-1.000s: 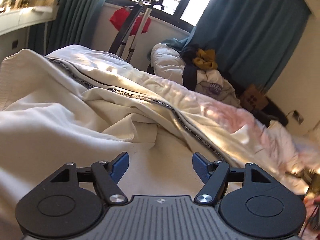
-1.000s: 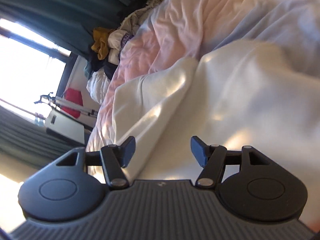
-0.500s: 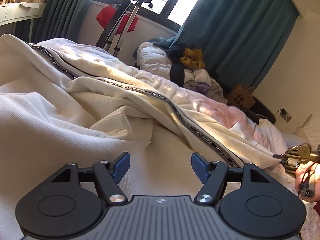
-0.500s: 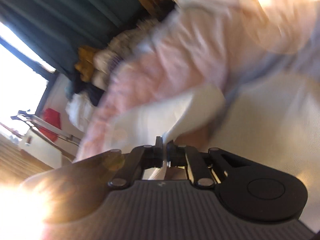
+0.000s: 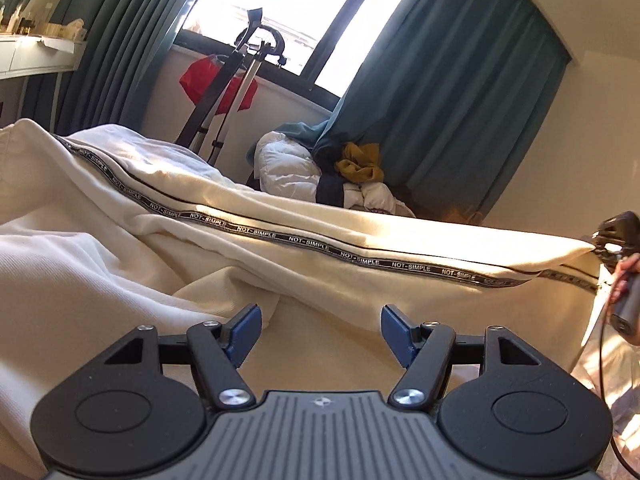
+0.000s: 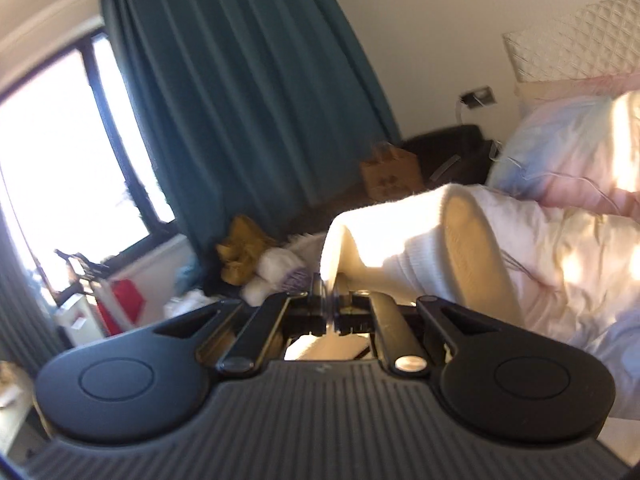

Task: Fold clothes

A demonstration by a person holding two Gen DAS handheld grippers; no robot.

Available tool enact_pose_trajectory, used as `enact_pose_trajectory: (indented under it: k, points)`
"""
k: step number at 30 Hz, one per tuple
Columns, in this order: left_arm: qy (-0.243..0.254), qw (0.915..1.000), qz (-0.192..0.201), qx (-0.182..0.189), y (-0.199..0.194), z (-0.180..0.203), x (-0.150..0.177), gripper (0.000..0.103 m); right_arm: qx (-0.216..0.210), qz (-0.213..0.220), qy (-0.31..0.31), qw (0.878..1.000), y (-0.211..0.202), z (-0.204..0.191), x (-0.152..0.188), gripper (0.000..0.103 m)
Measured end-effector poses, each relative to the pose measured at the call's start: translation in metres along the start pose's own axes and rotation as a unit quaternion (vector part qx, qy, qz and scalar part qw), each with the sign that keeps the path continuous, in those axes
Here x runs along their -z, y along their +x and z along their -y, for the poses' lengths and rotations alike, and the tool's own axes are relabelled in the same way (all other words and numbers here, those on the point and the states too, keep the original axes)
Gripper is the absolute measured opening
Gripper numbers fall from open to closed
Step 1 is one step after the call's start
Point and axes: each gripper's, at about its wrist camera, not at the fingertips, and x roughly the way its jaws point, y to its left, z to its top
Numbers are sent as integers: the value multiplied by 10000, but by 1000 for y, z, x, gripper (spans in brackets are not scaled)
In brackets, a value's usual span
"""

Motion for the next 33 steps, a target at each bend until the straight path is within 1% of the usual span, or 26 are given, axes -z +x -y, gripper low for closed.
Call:
enact_pose_trajectory:
  k: [6,8,11,14,17,21,23,24,25,26,27,28,31,33]
  points:
    - [35,9999,80,-128,9,-7,-6,68,724,-498,15,9961,104,7,14,6]
    - [-2,9998,73,-166,14,-13,-5,68,793,-587,2,9951,134,5,23,6]
    - [-33,9997,-23,-227,25,-23,-4,68,890,-629,-271,9937,178,-8,39,6]
    - [-137,9995,-141,-260,38,-33,0,68,933,-765,-512,9914,219,-18,61,6]
    - [-242,9989,-259,-293,51,-43,3,68,895,-982,-582,9894,252,-15,85,7]
    - [-376,9980,-392,-321,65,-55,7,68,760,-1136,-388,9899,267,0,109,10]
    - [-406,9980,-391,-294,67,-58,7,68,643,-1205,-253,9903,266,7,112,12]
    - [-410,9980,-382,-279,66,-59,7,68,571,-1238,-152,9905,262,11,111,16]
    - [-414,9981,-375,-264,65,-60,7,68,506,-1247,-68,9909,257,14,108,25]
    - [-419,9981,-378,-258,63,-60,7,68,448,-1233,-24,9914,249,18,104,31]
    - [-403,9981,-383,-254,61,-59,7,68,405,-1194,-11,9920,241,22,100,43]
    - [-385,9982,-389,-251,59,-58,8,68,377,-1145,-14,9927,231,26,97,50]
    - [-320,9983,-394,-279,52,-52,8,68,348,-1090,159,9933,200,43,87,55]
    - [-297,9983,-404,-294,48,-48,7,68,437,-1232,404,9906,180,57,86,58]
